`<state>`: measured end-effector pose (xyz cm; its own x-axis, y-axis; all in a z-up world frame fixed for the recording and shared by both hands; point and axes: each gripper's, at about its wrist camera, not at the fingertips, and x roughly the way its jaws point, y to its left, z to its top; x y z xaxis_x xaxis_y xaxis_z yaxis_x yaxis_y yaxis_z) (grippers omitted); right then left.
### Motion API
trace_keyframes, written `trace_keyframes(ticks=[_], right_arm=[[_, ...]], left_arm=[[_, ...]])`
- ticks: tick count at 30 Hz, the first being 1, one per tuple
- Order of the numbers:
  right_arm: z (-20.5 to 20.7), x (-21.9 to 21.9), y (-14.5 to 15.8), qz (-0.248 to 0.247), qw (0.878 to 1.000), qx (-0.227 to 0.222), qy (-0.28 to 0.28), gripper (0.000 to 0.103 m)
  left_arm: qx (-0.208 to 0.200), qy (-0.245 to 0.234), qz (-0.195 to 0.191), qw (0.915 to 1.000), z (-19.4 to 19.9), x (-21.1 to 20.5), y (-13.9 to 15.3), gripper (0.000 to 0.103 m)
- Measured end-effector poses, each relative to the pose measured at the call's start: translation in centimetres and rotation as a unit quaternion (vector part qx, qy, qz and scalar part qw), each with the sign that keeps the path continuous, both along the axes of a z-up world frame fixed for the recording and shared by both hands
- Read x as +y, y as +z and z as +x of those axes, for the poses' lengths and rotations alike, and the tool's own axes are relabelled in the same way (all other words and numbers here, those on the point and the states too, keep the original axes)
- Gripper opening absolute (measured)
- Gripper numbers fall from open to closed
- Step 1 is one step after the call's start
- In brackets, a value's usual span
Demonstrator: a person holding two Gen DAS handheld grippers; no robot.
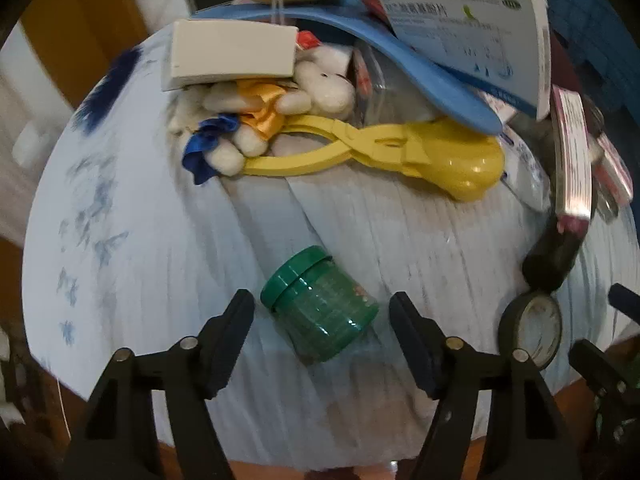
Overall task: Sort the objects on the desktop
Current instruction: 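Grasp the green jar with the left gripper while the right grasps the black tape roll, then lift the green jar and tape roll and carry both over the blue crate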
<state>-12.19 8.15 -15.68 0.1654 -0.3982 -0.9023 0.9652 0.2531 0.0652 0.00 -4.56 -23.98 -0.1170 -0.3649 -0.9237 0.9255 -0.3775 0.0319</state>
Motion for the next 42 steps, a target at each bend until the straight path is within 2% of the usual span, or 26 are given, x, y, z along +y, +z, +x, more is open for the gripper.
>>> trace_keyframes(ticks=[1, 9, 13, 18, 20, 21, 22, 28, 41, 42], right_arm=[[0.4, 0.2, -0.3, 0.002, 1.000, 0.002, -0.008, 0.077], [3.2, 1.0, -2.3, 0.004, 0.998, -0.002, -0.057, 0.077], [3.6, 0.6, -3.4, 0.007, 0.997, -0.001, -0.081, 0.070], [4.7, 0.8, -3.7, -0.015, 0.995, 0.034, -0.088, 0.068], [4.9, 1.0, -3.7, -0.022, 0.995, 0.038, -0.085, 0.060], [5.0, 1.0, -3.7, -0.023, 0.995, 0.038, -0.086, 0.058], [5.1, 1.1, -3.6, -0.024, 0.995, 0.038, -0.083, 0.056], [5.1, 1.1, -3.5, -0.022, 0.995, 0.039, -0.089, 0.056], [5.3, 1.4, 0.3, -0.047, 0.995, 0.017, -0.080, 0.056], [5.1, 1.3, 0.5, -0.048, 0.996, 0.014, -0.080, 0.056]], left_arm=[[0.000, -0.010, 0.001, 0.9999, 0.1, 0.0, -0.2, 0.066], [0.027, -0.060, -0.008, 0.9978, 1.1, 0.1, -0.6, 0.066], [0.036, -0.072, -0.015, 0.9966, 1.4, 0.4, -0.7, 0.066], [0.041, -0.074, -0.023, 0.9962, 1.6, 0.7, -0.5, 0.067], [0.042, -0.076, -0.024, 0.9959, 1.8, 1.0, -0.4, 0.063], [0.043, -0.077, -0.024, 0.9958, 1.8, 1.1, -0.3, 0.057], [0.041, -0.079, -0.026, 0.9957, 1.8, 1.3, -0.1, 0.055], [0.029, -0.083, -0.037, 0.9955, 2.2, 2.2, 0.5, 0.055], [0.048, -0.064, -0.103, 0.9915, 2.4, 4.4, 6.7, 0.055], [0.050, -0.062, -0.105, 0.9912, 2.8, 3.2, 6.8, 0.055]])
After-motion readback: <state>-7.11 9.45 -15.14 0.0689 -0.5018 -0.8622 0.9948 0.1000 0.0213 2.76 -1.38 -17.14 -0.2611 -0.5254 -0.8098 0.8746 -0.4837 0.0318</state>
